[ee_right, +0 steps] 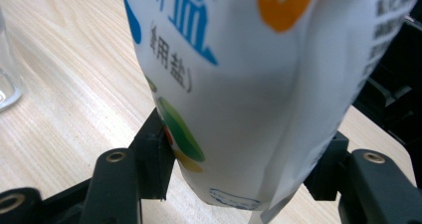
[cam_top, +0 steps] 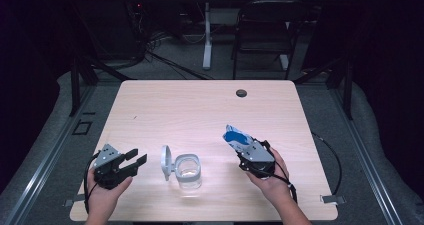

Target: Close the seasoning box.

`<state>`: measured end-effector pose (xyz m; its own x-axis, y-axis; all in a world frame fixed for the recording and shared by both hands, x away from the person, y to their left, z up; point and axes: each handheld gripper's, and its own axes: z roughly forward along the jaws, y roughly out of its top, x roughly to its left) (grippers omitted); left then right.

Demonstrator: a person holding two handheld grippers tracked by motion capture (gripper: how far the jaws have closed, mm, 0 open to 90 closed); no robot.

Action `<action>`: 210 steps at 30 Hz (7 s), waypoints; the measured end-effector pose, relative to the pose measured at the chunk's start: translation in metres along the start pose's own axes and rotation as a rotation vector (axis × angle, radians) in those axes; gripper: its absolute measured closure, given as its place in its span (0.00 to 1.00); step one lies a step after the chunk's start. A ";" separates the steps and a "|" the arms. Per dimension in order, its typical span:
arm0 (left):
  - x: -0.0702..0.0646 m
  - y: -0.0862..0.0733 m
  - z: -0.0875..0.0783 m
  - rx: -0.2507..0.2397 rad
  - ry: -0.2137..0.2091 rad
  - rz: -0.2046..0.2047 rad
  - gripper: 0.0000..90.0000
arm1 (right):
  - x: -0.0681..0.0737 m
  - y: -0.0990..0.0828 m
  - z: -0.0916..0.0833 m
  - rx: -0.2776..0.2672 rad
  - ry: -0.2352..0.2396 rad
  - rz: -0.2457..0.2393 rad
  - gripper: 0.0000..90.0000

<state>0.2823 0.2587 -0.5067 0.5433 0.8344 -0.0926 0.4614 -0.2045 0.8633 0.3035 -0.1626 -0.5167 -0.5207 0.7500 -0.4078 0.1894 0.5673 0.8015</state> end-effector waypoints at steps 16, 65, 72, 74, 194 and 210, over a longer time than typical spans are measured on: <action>-0.002 -0.002 -0.002 0.001 0.007 0.001 0.63 | 0.005 0.016 0.005 0.000 -0.025 -0.086 0.45; 0.001 -0.003 -0.003 0.006 0.011 -0.005 0.63 | 0.046 0.031 0.018 0.002 -0.072 -0.456 0.46; 0.001 -0.003 -0.004 0.008 0.012 -0.005 0.63 | 0.049 0.032 0.019 0.000 -0.073 -0.489 0.46; 0.001 -0.003 -0.004 0.007 0.011 -0.005 0.63 | 0.049 0.032 0.019 0.006 -0.074 -0.502 0.46; 0.002 -0.004 -0.004 0.007 0.010 -0.011 0.63 | 0.065 0.039 0.027 0.091 -0.241 -0.969 0.48; 0.002 -0.004 -0.004 0.008 0.011 -0.008 0.63 | 0.064 0.040 0.028 0.087 -0.265 -0.994 0.49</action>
<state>0.2787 0.2628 -0.5081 0.5318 0.8416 -0.0943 0.4713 -0.2015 0.8587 0.3009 -0.0826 -0.5233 -0.2769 -0.0262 -0.9605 -0.1611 0.9867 0.0196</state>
